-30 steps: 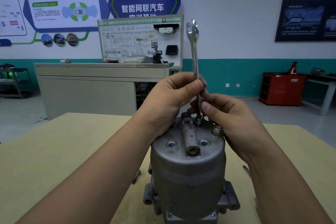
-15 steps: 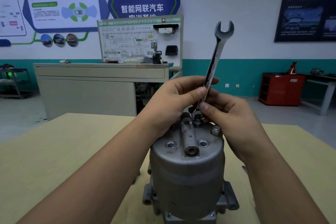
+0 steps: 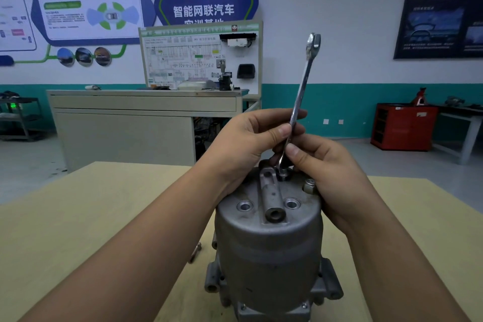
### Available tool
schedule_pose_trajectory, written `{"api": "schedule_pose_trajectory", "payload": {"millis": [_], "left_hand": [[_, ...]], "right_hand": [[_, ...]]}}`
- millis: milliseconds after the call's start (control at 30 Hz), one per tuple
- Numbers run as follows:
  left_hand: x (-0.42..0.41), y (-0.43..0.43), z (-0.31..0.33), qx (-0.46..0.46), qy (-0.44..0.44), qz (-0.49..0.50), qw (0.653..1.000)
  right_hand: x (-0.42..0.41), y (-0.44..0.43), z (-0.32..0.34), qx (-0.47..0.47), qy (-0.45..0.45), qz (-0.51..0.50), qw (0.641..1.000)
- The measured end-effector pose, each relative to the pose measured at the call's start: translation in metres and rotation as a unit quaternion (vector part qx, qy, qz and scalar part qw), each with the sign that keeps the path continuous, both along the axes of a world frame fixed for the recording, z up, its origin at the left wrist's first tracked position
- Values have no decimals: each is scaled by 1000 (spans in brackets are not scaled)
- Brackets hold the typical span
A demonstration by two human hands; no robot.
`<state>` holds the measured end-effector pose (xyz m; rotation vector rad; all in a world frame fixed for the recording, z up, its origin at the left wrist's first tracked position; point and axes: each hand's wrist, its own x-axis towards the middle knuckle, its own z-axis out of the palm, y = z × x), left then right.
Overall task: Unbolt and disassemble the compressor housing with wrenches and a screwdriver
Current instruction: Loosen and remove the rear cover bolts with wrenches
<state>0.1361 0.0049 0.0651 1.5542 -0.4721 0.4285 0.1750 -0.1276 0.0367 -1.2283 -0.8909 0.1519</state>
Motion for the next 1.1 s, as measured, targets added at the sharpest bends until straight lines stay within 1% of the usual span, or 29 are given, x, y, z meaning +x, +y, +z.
{"api": "schedule_pose_trajectory", "payload": {"millis": [100, 300, 633, 767, 900, 1100], "left_hand": [[-1, 0, 0, 8, -16, 6, 1000], [-1, 0, 0, 9, -28, 17, 999], [-4, -1, 1, -18, -48, 23, 998], [-5, 1, 0, -20, -49, 21, 998], [-5, 2, 0, 11, -40, 15, 999], [-8, -1, 1, -1, -15, -3, 1000]], "right_hand": [[0, -2, 1, -28, -34, -22, 999], [0, -1, -1, -45, -77, -54, 995], [-7, 1, 4, -27, -121, -102, 987], [-7, 1, 4, -36, -146, -131, 980], [-8, 1, 5, -39, -141, -139, 979], [-7, 2, 5, -37, -99, -117, 988]]}}
